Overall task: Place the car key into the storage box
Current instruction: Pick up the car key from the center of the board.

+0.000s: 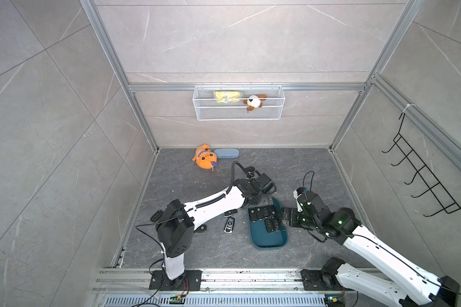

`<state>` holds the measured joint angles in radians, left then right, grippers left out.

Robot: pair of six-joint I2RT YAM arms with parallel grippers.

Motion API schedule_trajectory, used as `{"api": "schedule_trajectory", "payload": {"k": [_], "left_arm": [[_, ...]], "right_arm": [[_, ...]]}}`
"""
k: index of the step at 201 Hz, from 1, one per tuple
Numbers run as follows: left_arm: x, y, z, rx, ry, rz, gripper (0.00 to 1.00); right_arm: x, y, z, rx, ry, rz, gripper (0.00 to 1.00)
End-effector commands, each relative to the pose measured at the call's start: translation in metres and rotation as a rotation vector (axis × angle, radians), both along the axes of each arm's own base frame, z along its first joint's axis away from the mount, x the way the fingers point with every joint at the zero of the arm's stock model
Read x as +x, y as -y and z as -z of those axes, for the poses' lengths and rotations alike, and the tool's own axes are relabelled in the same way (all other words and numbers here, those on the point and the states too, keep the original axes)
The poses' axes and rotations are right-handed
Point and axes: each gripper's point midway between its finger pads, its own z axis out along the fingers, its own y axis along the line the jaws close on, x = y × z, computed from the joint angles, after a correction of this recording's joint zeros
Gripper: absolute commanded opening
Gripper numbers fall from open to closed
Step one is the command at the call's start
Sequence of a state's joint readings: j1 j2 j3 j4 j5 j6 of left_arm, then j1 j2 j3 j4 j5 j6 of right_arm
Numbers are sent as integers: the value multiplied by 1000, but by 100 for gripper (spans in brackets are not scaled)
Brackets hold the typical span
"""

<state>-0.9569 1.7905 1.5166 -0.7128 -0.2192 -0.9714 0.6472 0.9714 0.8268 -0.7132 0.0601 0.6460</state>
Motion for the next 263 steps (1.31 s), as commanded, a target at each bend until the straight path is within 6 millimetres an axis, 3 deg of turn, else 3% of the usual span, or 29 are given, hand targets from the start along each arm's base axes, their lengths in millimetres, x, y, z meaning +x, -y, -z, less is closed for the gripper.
{"api": "schedule_trajectory", "payload": {"k": [1, 26, 61, 108, 142, 192, 263], "left_arm": [[9, -35, -25, 36, 66, -1, 100], [20, -64, -30, 44, 89, -23, 100], [39, -88, -32, 40, 104, 3, 100], [50, -116, -11, 92, 55, 35, 99], [36, -128, 13, 140, -7, 82, 91], [1, -153, 40, 174, -97, 51, 91], [-38, -204, 54, 199, -154, -232, 89]], "right_arm": [[30, -14, -18, 13, 63, 3, 99], [51, -30, -23, 31, 66, -1, 99], [69, -48, -29, 71, 65, 6, 99], [77, -60, -29, 128, 44, 25, 99], [76, -71, -24, 179, 19, 12, 99], [68, -90, -26, 203, 18, -41, 99], [48, -133, -21, 227, -4, -167, 99]]}}
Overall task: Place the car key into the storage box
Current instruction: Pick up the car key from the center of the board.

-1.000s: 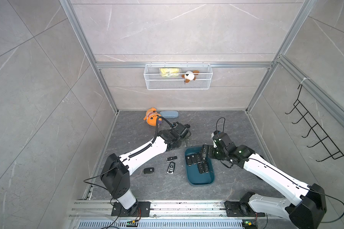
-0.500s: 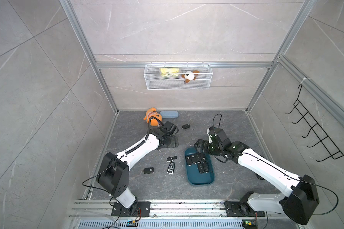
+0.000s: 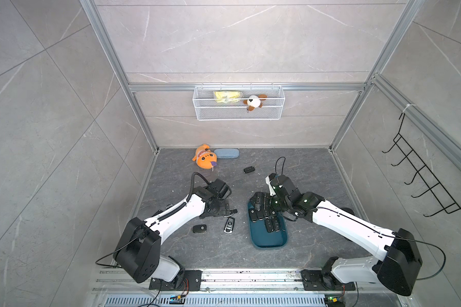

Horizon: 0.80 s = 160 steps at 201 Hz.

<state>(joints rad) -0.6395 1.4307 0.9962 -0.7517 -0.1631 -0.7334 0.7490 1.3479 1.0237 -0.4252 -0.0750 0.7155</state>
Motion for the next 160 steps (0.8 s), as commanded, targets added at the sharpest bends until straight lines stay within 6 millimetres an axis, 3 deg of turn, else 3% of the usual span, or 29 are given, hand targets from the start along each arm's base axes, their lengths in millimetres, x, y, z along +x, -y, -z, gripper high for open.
{"api": "schedule_trajectory", "payload": {"k": [1, 39, 92, 124, 160], "left_arm": [[-11, -21, -2, 15, -2, -160, 89], [-26, -48, 6, 11, -40, -376, 84], [-47, -77, 26, -28, -129, -656, 74], [-52, -77, 46, -134, -185, -802, 72], [-49, -76, 55, -133, -218, -837, 72]], "right_arm": [[-1, -19, -9, 44, 8, -33, 99], [-9, -36, -6, 48, 5, -83, 99], [-13, -45, -4, 47, 5, -113, 99], [-13, -47, -4, 51, 7, -124, 99], [-16, -54, -3, 65, 1, -156, 99]]}}
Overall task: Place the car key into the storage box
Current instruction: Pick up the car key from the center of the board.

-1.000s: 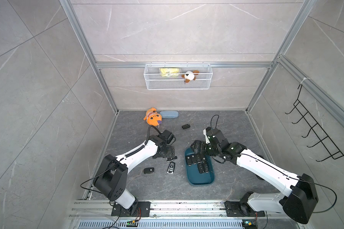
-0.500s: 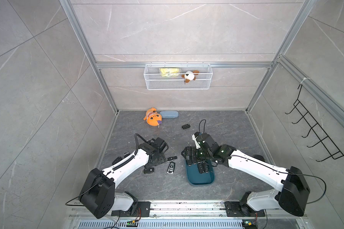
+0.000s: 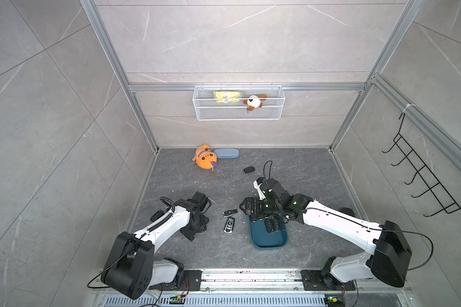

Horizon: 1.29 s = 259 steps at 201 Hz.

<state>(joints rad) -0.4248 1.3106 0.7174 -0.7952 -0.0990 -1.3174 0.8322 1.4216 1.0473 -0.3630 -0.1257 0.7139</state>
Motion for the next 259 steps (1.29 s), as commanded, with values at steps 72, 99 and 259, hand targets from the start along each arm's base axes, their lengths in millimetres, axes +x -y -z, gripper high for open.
{"api": "schedule_trajectory", "payload": {"k": [72, 99, 259], "left_arm": [[19, 6, 8, -41, 1, -97, 72], [21, 5, 11, -41, 1, -99, 72], [28, 16, -20, -50, 102, 3, 31]], "right_arm": [[-4, -23, -6, 43, 0, -78, 99], [-4, -23, -4, 40, -1, -79, 99], [-11, -1, -3, 11, 22, -46, 99]]}}
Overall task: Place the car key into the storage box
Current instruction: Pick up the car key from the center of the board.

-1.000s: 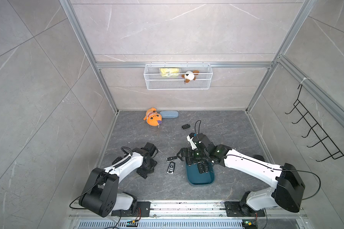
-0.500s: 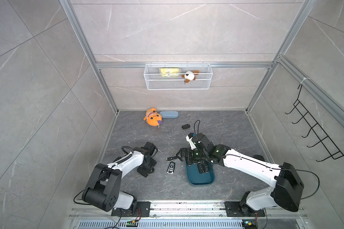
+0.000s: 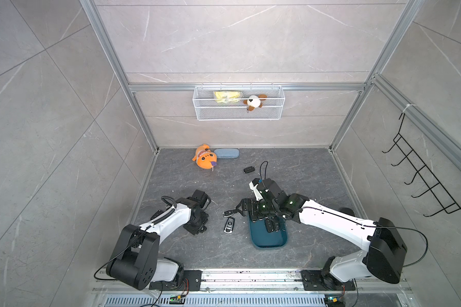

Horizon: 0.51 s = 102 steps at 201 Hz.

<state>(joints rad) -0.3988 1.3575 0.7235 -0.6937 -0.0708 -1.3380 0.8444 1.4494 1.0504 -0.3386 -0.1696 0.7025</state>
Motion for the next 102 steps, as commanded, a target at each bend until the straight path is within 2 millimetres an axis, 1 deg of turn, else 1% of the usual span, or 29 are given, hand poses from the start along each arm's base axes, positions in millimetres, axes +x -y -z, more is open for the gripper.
{"api": "schedule_trajectory", "payload": {"k": [1, 19, 43, 70, 102], "left_arm": [[7, 8, -26, 7, 61, 44, 31], [8, 18, -38, 33, 88, 75, 31], [11, 39, -53, 57, 126, 126, 31], [15, 75, -71, 81, 179, 222, 31], [16, 118, -84, 105, 205, 341, 31]], "right_arm": [[-6, 11, -7, -6, 39, 7, 99], [-10, 22, -8, -19, 48, 20, 99], [-16, 40, -10, -39, 69, 45, 99], [-24, 63, -10, -65, 88, 82, 99], [-34, 90, -11, -91, 103, 119, 99]]}}
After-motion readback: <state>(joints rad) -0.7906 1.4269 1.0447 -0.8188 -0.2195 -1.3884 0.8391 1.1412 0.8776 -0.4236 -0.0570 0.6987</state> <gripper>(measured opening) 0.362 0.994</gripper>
